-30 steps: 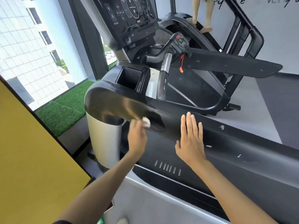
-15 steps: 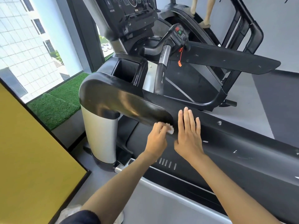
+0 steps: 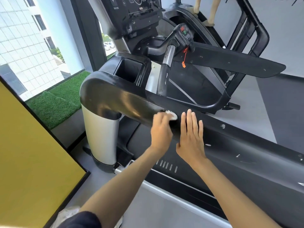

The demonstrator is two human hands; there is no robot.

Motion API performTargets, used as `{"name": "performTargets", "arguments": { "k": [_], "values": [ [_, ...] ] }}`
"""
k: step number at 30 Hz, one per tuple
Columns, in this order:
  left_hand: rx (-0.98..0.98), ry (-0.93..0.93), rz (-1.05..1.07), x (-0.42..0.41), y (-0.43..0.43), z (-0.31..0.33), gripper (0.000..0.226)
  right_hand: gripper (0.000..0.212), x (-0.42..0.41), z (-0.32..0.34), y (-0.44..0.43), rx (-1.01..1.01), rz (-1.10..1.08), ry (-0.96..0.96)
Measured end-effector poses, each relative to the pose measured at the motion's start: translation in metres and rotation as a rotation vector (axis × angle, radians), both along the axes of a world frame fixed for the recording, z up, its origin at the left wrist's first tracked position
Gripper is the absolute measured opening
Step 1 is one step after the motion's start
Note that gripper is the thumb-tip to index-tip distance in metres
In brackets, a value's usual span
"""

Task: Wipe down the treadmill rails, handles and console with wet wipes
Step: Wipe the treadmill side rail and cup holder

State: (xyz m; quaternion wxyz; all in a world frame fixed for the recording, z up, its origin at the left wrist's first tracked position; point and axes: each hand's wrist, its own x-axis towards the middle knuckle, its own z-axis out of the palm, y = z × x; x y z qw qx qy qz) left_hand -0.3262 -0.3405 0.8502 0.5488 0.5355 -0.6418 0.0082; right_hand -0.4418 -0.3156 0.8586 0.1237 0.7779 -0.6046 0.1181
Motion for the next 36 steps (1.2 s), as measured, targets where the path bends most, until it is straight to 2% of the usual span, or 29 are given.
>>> {"name": "performTargets", "arguments": {
  "k": [3, 5, 7, 9, 13, 14, 16, 21, 25, 27, 29, 31, 34, 36],
  "values": [
    [0.021, -0.173, -0.149, 0.004, 0.007, -0.033, 0.028, 0.12, 0.001, -0.001, -0.001, 0.0, -0.003, -0.006],
    [0.16, -0.329, -0.221, 0.025, 0.01, -0.064, 0.028, 0.117, 0.0, -0.001, -0.001, -0.006, -0.005, 0.0],
    [0.261, -0.351, -0.182, 0.055, 0.015, -0.086, 0.03, 0.114, -0.001, -0.001, 0.001, -0.012, -0.001, 0.004],
    [0.279, -0.165, -0.015, 0.077, 0.017, -0.083, 0.03, 0.114, -0.001, -0.001, 0.002, -0.021, 0.001, 0.004],
    [0.309, 0.447, 0.37, 0.093, -0.003, -0.03, 0.015, 0.115, 0.003, 0.0, 0.002, -0.02, -0.02, 0.013],
    [0.295, 0.544, 0.412, 0.092, -0.011, -0.023, 0.013, 0.115, 0.004, 0.0, 0.003, -0.022, -0.023, 0.01],
    [0.271, 0.612, 0.39, 0.078, -0.022, -0.018, 0.012, 0.115, 0.005, 0.001, 0.003, -0.024, -0.028, 0.023],
    [0.298, 0.558, 0.224, 0.008, 0.0, -0.033, 0.038, 0.116, 0.002, -0.001, 0.0, -0.04, -0.021, 0.049],
    [0.449, 0.235, -0.133, -0.018, 0.019, -0.077, 0.04, 0.117, 0.001, -0.002, -0.002, -0.047, -0.016, 0.064],
    [0.512, 0.146, -0.197, -0.021, 0.023, -0.089, 0.036, 0.116, -0.002, -0.003, -0.002, -0.059, -0.002, 0.077],
    [0.631, 0.307, -0.095, -0.009, 0.021, -0.087, 0.034, 0.112, -0.004, -0.002, -0.001, -0.071, 0.017, 0.075],
    [0.697, 0.592, 0.123, 0.019, 0.01, -0.081, 0.028, 0.109, -0.003, 0.0, 0.0, -0.068, 0.016, 0.066],
    [0.568, 1.126, 0.368, 0.066, -0.013, -0.055, 0.021, 0.109, 0.001, 0.0, 0.0, -0.046, 0.0, 0.051],
    [0.48, 1.249, 0.355, 0.082, -0.027, -0.038, 0.013, 0.111, 0.003, -0.001, -0.001, -0.027, -0.014, 0.046]
  ]
}}
